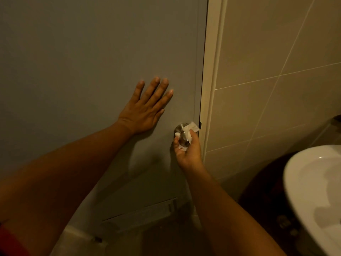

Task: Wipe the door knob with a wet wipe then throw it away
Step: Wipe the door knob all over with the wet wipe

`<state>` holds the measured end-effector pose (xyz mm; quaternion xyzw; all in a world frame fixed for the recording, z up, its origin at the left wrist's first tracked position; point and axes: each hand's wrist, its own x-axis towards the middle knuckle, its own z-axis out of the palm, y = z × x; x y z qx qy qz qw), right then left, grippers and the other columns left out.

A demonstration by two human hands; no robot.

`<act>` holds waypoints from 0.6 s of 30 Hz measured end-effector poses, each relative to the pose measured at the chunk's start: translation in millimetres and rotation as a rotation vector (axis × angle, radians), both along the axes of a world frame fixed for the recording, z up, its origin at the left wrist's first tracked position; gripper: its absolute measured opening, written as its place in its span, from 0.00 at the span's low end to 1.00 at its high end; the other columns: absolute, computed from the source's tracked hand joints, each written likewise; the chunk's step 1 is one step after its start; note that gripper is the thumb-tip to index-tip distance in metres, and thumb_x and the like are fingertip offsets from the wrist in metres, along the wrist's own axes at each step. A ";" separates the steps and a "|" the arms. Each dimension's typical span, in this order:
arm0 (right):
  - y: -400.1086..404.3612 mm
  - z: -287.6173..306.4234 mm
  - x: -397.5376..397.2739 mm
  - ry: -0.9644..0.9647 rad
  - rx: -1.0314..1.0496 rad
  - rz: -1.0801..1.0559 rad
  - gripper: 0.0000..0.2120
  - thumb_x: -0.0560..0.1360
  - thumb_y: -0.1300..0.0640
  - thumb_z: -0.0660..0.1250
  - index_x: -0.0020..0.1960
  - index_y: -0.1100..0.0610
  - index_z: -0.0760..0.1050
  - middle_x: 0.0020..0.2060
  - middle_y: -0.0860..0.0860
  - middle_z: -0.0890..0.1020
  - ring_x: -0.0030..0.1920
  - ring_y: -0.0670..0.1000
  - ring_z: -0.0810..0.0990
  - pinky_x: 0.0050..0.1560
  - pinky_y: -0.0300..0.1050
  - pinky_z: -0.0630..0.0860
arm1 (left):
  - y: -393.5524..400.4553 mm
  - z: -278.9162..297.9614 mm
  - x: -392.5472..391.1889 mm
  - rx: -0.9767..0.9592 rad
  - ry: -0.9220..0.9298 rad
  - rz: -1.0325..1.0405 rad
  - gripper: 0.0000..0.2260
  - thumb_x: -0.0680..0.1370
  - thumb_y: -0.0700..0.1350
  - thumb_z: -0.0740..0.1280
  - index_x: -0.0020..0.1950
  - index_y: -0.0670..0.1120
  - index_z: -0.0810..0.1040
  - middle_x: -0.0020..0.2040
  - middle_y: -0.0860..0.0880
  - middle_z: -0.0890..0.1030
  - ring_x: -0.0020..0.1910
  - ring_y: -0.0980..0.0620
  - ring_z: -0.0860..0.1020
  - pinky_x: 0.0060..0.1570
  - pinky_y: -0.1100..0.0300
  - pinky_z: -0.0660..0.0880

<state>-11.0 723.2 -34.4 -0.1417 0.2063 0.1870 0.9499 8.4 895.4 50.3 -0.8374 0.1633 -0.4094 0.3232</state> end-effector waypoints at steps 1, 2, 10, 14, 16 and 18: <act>-1.6 0.6 -1.8 -0.068 -0.167 0.023 0.19 0.76 0.53 0.68 0.65 0.56 0.74 0.57 0.58 0.80 0.50 0.55 0.81 0.36 0.40 0.82 | 0.2 -0.3 0.1 0.000 -0.005 -0.001 0.27 0.82 0.53 0.53 0.80 0.47 0.53 0.79 0.42 0.57 0.77 0.44 0.33 0.74 0.42 0.35; -3.3 -1.0 -1.6 -0.161 -0.401 0.049 0.17 0.76 0.54 0.68 0.64 0.55 0.73 0.56 0.56 0.79 0.51 0.55 0.81 0.34 0.39 0.81 | -0.1 -0.7 0.1 0.002 -0.011 -0.003 0.27 0.82 0.53 0.53 0.80 0.47 0.53 0.79 0.42 0.57 0.78 0.43 0.34 0.74 0.42 0.35; -20.9 -25.7 25.5 -1.146 -2.165 0.210 0.16 0.75 0.51 0.68 0.62 0.48 0.73 0.63 0.53 0.72 0.59 0.52 0.73 0.56 0.44 0.75 | 0.1 0.8 -2.2 -0.006 0.004 0.007 0.27 0.83 0.54 0.51 0.80 0.47 0.51 0.80 0.41 0.55 0.78 0.41 0.37 0.74 0.42 0.34; -12.0 -18.0 17.0 -0.801 -1.690 0.080 0.14 0.74 0.54 0.70 0.59 0.51 0.77 0.56 0.50 0.76 0.55 0.50 0.77 0.42 0.30 0.74 | -1.6 2.4 -2.4 0.014 -0.019 -0.019 0.26 0.82 0.53 0.53 0.80 0.47 0.56 0.79 0.41 0.59 0.77 0.39 0.58 0.74 0.41 0.39; -6.2 -12.2 13.0 -0.511 -1.217 0.051 0.18 0.72 0.58 0.72 0.61 0.52 0.76 0.55 0.49 0.76 0.56 0.54 0.78 0.45 0.37 0.80 | -2.1 2.8 -2.2 0.011 -0.021 -0.030 0.26 0.82 0.52 0.54 0.80 0.46 0.56 0.79 0.41 0.60 0.77 0.39 0.60 0.73 0.41 0.39; -1.9 -8.7 9.4 -0.282 -0.855 0.059 0.21 0.73 0.59 0.72 0.65 0.52 0.74 0.55 0.51 0.78 0.54 0.56 0.80 0.50 0.52 0.83 | -1.9 2.5 -1.9 0.011 -0.026 -0.035 0.26 0.82 0.52 0.54 0.80 0.46 0.57 0.78 0.41 0.60 0.77 0.39 0.60 0.73 0.40 0.40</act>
